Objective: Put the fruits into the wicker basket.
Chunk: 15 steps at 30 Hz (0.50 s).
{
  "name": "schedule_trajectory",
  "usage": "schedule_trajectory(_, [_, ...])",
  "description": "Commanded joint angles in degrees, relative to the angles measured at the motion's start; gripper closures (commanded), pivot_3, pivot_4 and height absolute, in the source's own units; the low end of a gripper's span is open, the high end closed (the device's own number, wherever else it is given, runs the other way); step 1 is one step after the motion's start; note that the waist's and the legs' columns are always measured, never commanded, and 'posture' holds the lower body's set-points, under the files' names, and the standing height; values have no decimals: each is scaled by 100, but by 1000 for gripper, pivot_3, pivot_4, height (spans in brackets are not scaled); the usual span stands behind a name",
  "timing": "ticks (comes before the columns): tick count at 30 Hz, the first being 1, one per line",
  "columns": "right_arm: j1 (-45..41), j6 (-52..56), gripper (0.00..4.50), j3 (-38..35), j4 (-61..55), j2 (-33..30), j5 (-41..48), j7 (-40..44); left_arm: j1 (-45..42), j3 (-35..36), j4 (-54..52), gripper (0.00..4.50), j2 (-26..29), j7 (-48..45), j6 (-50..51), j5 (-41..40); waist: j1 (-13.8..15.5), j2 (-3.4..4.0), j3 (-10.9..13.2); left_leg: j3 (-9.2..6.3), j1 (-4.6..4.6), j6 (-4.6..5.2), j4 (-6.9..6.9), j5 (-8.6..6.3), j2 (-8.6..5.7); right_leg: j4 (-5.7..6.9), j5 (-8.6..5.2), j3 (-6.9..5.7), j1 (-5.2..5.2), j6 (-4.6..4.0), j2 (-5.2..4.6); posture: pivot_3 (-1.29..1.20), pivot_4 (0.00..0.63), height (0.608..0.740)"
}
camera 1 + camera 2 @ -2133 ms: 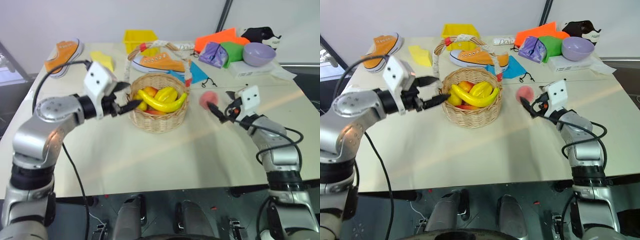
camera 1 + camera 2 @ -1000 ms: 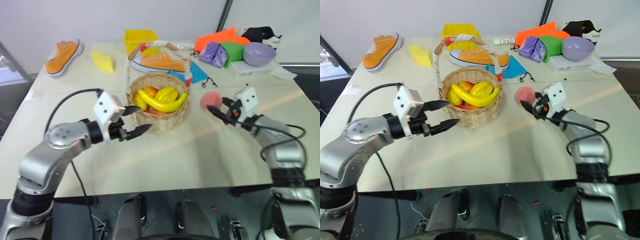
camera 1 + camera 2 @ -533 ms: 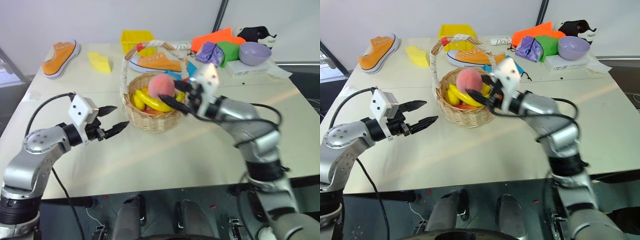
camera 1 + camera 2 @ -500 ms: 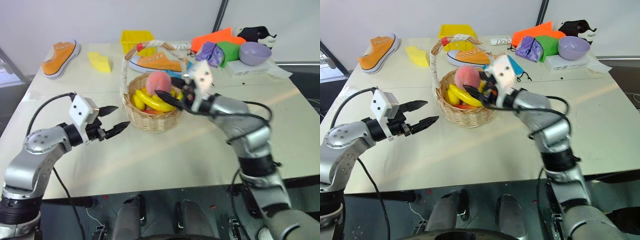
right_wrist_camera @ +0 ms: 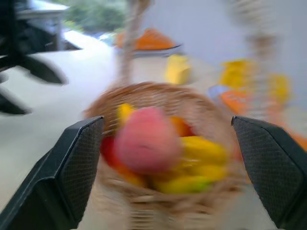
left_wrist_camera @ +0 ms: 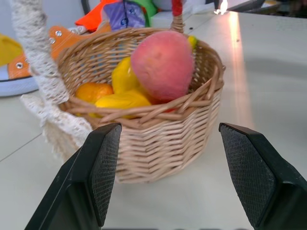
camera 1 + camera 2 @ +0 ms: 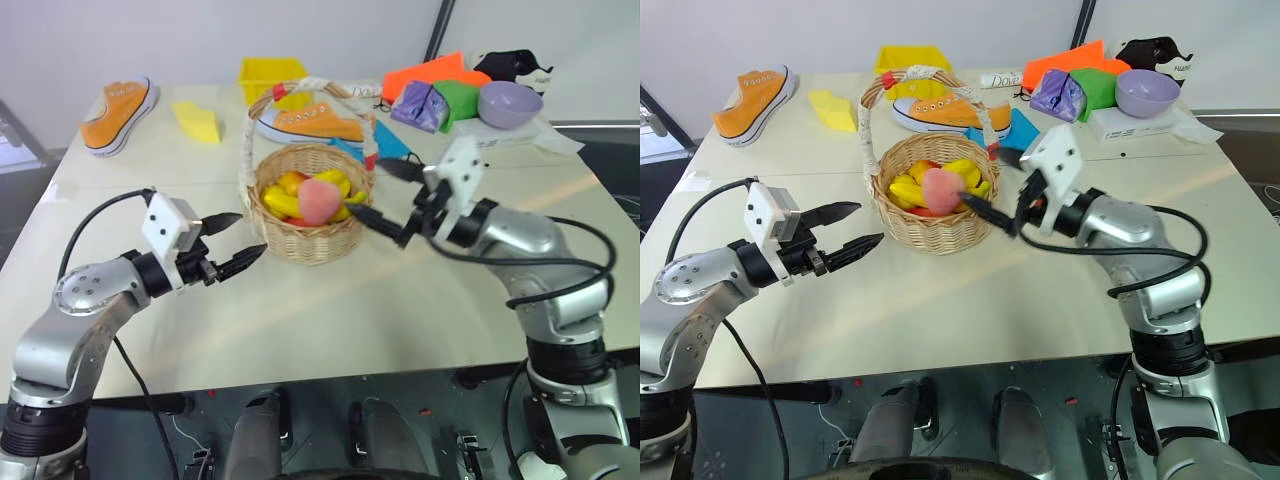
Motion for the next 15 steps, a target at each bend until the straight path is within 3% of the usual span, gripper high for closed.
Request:
schedule_trajectory(1, [-354, -185, 79, 45, 573, 251, -448, -584, -149, -45, -76, 1020, -25, -5, -88, -1, 5, 0, 0, 0, 4, -1, -3, 0, 1, 0, -1, 0, 2, -1, 0, 0, 150, 733])
schedule_trajectory(5, [-837, -568, 79, 91, 1576, 1019, -522, -891, -215, -196, -48, 1020, -54, -29, -102, 66, -4, 2, 1, 2, 5, -2, -6, 4, 4, 0, 1, 1, 3, 3, 3, 0, 150, 733])
schedule_trajectory(8, [-1071, -909, 888, 130, 2169, 1247, -761, -1007, -242, -230, -42, 1020, -72, -9, -139, 110, 13, 3, 2, 7, 3, -3, -7, 6, 1, 1, 2, 4, 0, 5, 10, 0, 150, 733])
schedule_trajectory(15, [-1056, -1004, 4399, -92, 1944, 1125, -754, -1081, -224, -258, -101, 1020, -157, 60, -146, 139, 28, 4, 3, 6, -5, -4, -2, 6, 5, 1, 2, 3, -2, 5, 7, 0, 150, 733])
